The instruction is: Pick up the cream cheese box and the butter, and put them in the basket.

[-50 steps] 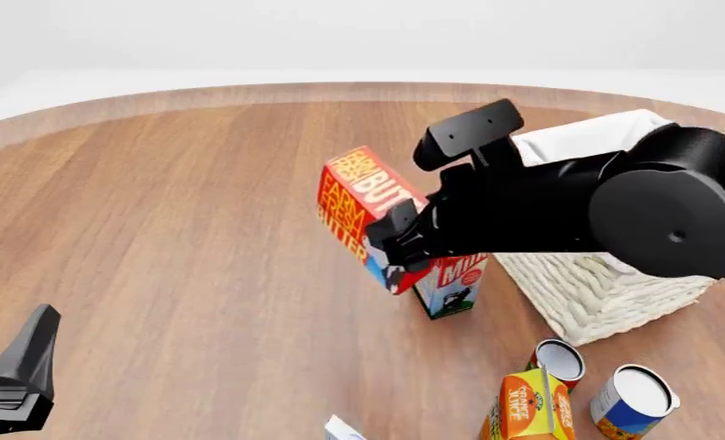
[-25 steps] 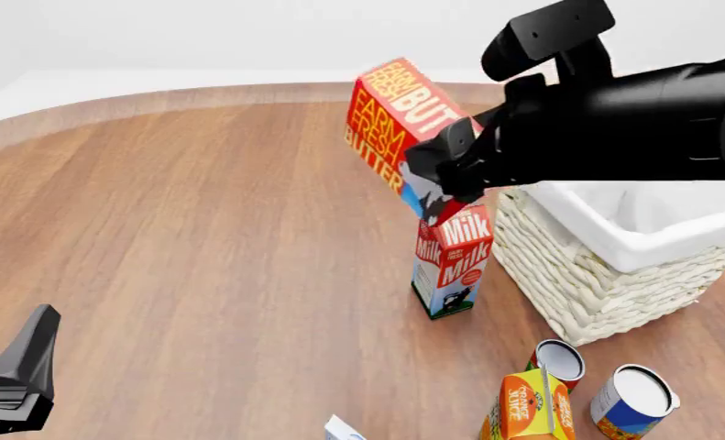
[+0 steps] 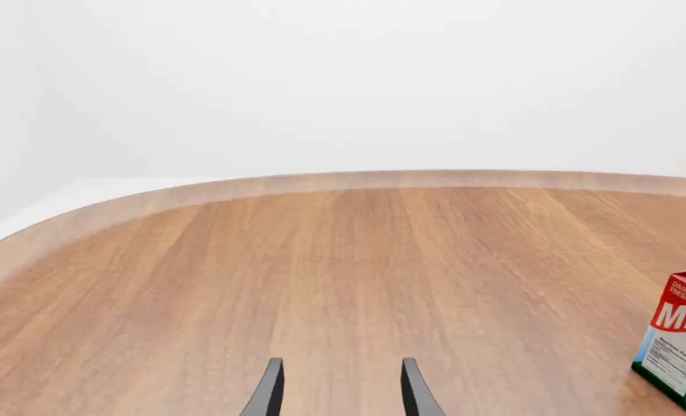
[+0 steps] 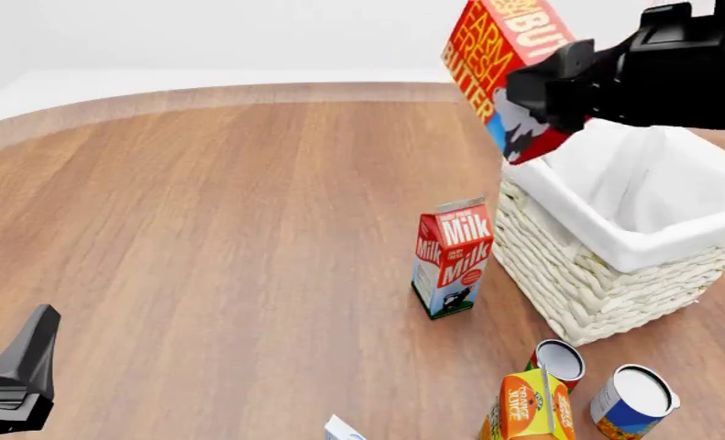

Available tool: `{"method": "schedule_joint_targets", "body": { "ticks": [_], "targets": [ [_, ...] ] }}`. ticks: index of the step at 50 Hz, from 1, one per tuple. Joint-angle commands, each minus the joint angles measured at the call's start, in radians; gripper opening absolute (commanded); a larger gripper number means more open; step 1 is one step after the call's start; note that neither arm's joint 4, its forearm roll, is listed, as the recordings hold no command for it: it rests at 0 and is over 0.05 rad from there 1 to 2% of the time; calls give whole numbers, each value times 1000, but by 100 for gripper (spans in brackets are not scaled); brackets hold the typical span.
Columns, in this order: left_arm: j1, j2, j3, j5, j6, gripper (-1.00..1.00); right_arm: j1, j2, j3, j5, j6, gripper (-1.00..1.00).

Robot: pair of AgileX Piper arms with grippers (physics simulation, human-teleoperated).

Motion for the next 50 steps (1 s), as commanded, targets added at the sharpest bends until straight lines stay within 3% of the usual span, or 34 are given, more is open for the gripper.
{"method": "schedule_joint_targets", "body": {
  "ticks": [1,14,23,38,40,42,50],
  "targets": [
    [0,0,0,0,0,100,-115,-56,-18,-14,94,-100],
    [0,0,0,0,0,100,-154,-86,-11,-23,140,-100],
    [0,0,0,0,0,100,-223,-103,23,-58,231,-100],
    [0,0,0,0,0,100,-273,-142,81,-94,319,-100],
    [0,0,0,0,0,100,-290,-154,101,-108,370,-100],
    [0,0,0,0,0,100,-299,-160,111,-111,360,-100],
    [0,0,0,0,0,100,-316,-208,146,-104,407,-100]
  ]
}}
